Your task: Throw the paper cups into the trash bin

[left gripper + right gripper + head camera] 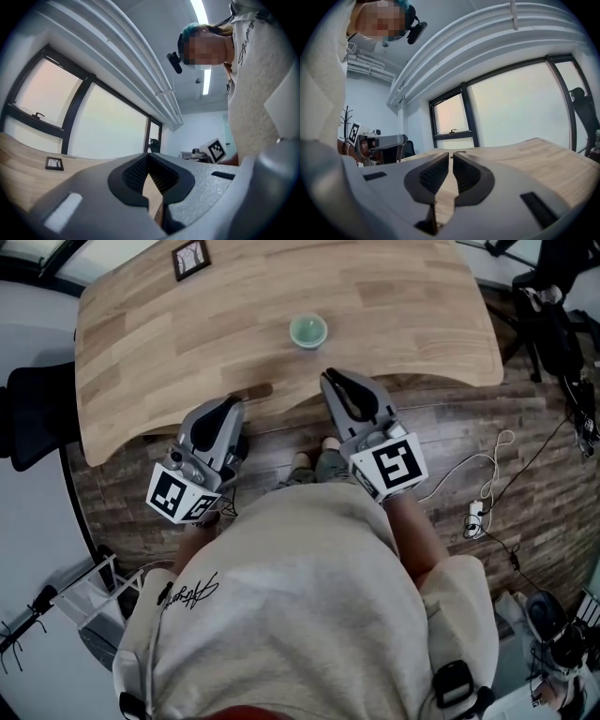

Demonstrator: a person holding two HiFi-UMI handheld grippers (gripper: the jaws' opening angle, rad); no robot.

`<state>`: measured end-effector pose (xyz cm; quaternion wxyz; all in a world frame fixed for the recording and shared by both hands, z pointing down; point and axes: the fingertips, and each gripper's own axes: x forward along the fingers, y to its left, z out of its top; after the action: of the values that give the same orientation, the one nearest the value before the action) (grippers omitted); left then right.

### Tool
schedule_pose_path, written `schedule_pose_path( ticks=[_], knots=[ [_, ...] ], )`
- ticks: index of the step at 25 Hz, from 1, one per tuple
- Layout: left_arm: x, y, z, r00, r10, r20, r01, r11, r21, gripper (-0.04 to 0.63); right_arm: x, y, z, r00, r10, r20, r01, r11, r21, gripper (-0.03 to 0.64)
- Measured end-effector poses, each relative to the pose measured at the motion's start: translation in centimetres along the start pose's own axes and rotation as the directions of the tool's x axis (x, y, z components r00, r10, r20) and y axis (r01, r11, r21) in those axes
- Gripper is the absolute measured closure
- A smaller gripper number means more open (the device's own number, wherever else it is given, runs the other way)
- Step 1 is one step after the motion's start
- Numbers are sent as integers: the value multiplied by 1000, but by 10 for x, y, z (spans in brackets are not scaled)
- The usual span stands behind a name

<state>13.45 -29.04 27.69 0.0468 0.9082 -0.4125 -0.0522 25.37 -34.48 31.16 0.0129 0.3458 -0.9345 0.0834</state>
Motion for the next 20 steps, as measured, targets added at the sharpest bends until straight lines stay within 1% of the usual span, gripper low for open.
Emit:
schedule_pose_path(
  ticks=[2,6,9,13,19,20],
  knots=[
    [-1,1,-2,1000,6,-5,-6,1000,-6,592,1,-5,-5,1000,-13,-26,13,1000,1,606],
    [-2,1,-7,1000,15,-16,-15,1000,-22,592,4,-13,-10,1000,-25,-8,25,1000,8,597],
    [-4,0,-8,999,27,-21,-28,999,-27,592,6,-14,-18,1000,-22,-18,22,1000,17,556],
    [-6,4,-6,999,38,-22,-38,999,-15,592,15,-17,-30,999,-17,-43,18,1000,13,530],
    [-11,9,-2,998,65,-23,-65,998,-7,592,29,-24,-48,996,-26,-85,27,1000,9,430],
    [-12,10,-1,997,70,-22,-71,997,-6,592,32,-25,-51,995,-25,-94,25,1000,3,425]
  ],
)
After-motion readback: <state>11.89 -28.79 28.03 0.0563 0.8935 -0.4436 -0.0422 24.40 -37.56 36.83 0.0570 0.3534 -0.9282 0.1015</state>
